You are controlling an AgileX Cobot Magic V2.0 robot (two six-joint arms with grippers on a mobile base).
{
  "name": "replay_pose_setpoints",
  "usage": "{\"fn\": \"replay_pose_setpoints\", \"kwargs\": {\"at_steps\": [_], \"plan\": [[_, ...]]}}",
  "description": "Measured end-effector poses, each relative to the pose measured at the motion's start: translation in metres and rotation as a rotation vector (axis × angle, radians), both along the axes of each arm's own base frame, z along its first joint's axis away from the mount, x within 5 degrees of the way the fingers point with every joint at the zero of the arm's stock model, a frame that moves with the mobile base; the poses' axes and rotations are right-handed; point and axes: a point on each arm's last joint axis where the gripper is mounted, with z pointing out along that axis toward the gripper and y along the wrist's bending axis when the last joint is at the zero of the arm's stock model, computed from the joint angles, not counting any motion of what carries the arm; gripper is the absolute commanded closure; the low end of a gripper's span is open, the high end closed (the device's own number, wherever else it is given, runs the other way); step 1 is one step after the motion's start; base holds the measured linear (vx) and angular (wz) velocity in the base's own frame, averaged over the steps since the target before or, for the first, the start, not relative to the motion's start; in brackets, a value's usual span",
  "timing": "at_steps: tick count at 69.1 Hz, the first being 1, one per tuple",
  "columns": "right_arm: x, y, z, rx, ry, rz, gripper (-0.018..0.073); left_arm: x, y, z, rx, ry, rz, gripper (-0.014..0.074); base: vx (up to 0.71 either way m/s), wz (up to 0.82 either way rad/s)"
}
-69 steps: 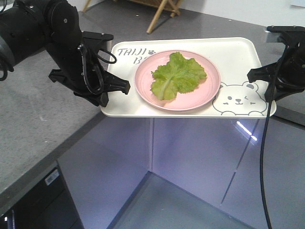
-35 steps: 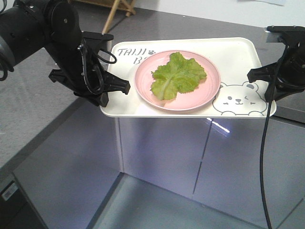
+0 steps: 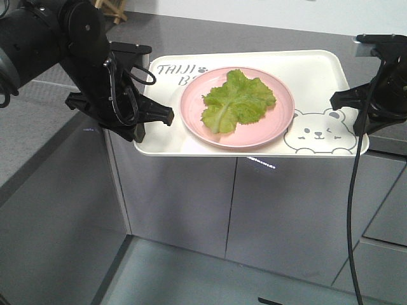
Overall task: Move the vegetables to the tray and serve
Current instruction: 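Hold the tray level with both grippers while the base turns away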
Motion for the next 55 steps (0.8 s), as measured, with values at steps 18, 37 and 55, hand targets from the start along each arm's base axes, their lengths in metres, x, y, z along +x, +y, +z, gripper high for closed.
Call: {"fn": "replay_pose_setpoints", "kwargs": {"at_steps": [18,37,55], "plan": [[0.0000,0.0000,0.0000,0.000,0.000,0.000,0.0565,0.0000,-0.0001,0.0000,-0.001,0.000,0.000,0.0603,-0.01,-0.17],[0.0000,0.0000,0.0000,0.000,0.000,0.000,0.0565,0.0000,-0.0001,0.0000,-0.001,0.000,0.000,0.0603,-0.01,-0.12],[0.0000,0.0000,0.0000,0.000,0.000,0.000,0.0565,0.0000,-0.0001,0.0000,-0.001,0.000,0.000,0.0603,-0.01,-0.14]]}}
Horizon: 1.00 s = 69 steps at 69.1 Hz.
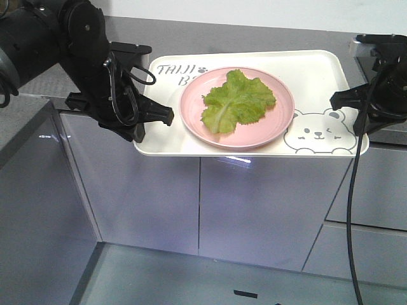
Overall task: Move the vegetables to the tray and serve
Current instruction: 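Hold the tray level with both grippers while the base turns away, then hold the tray with both grippers while driving to the stove counter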
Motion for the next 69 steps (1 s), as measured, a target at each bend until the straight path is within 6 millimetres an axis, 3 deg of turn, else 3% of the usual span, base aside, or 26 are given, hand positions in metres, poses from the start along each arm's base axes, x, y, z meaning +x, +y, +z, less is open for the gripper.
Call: {"fn": "replay_pose_setpoints", "kwargs": {"at_steps": [69], "plan": [[-0.0005,-0.0002,0.0007,-0.002,-0.001,0.000,0.0565,-0.0001,-0.0001,0.0000,-0.002,0.001,0.000,0.0603,0.04,-0.15]]}}
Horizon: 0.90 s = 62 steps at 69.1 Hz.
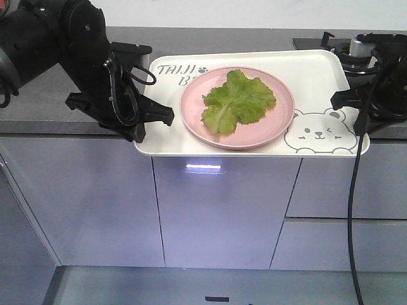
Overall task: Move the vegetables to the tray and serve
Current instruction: 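Hold the tray with both grippers while driving to the stove counter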
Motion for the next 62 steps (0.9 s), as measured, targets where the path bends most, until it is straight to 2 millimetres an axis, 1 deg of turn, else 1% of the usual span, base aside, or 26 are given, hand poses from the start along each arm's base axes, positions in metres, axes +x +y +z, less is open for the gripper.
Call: {"fn": "replay_pose_setpoints", "kwargs": {"at_steps": [62], "plan": [[0.0000,0.0000,0.0000,0.000,0.000,0.000,0.0565,0.0000,0.0000,0.0000,0.000,0.000,-0.001,0.0603,0.09,0.05]]}}
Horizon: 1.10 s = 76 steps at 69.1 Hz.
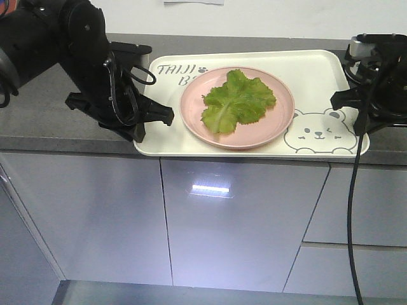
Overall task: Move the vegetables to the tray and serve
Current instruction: 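Hold the tray with both grippers while driving to the stove counter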
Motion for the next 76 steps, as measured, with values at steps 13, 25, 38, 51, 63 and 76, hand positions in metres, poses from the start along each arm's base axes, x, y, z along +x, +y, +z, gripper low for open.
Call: {"fn": "replay_pose_setpoints", "kwargs": {"at_steps": [13,25,38,51,63,76], "plan": [[0.0000,0.0000,0.0000,0.000,0.000,0.000,0.0565,0.0000,0.0000,0.0000,0.000,0.000,0.000,0.0602,0.11,0.04],[0.0000,0.0000,0.0000,0.000,0.000,0.000,0.0565,0.0000,0.0000,0.0000,0.000,0.000,0.000,0.0602,0.11,0.02],[0.0000,0.0000,0.0000,0.000,0.000,0.000,0.0565,0.0000,0.0000,0.0000,0.000,0.000,0.000,0.0602,0.10,0.01],[0.0000,0.0000,0.0000,0.000,0.000,0.000,0.0565,0.0000,0.0000,0.0000,0.000,0.000,0.000,0.0602,0.11,0.00],[0.0000,0.0000,0.0000,0.000,0.000,0.000,0.0565,0.0000,0.0001,0.0000,0.001,0.000,0.000,0.0602,0.11,-0.02],[0.0000,0.0000,0.0000,0.000,0.000,0.000,0.0565,0.0000,0.0001,0.0000,0.001,0.000,0.000,0.0602,0.11,-0.03]]}}
